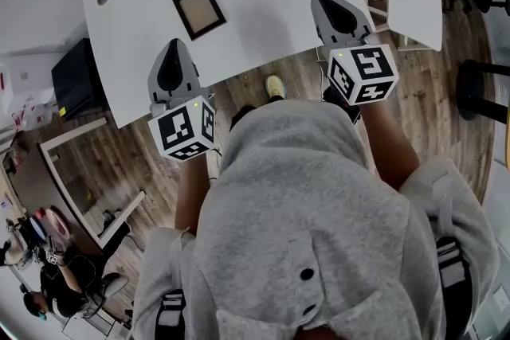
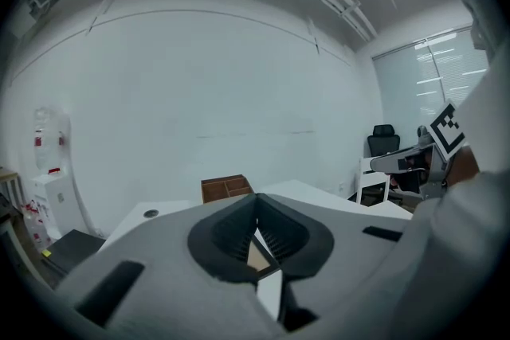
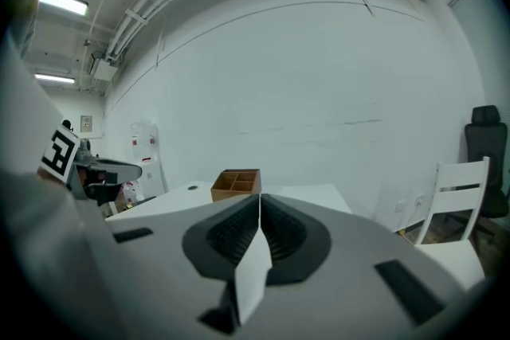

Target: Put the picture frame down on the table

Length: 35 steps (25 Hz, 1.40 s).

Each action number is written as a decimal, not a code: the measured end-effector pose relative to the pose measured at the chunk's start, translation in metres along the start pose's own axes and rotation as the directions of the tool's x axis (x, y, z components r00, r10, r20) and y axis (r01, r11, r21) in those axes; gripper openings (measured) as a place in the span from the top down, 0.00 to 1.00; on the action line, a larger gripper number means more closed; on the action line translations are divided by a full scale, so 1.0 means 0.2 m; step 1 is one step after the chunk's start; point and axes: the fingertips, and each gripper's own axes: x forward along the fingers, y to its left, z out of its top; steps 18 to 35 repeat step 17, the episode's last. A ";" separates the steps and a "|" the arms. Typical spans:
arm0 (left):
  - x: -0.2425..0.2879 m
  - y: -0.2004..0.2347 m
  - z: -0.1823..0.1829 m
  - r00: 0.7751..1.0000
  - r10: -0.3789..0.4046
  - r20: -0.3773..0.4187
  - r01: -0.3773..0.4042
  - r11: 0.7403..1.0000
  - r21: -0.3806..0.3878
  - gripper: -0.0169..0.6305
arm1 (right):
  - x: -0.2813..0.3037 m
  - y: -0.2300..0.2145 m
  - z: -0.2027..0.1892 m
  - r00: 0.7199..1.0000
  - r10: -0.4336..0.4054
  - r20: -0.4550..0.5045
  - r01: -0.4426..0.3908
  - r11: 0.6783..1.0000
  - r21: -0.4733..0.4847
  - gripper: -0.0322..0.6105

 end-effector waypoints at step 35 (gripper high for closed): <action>-0.02 0.17 0.01 1.000 -0.018 -0.003 0.018 1.000 0.024 0.94 | 0.10 0.20 0.03 1.000 0.021 -0.011 -0.021 1.000 -0.008 0.91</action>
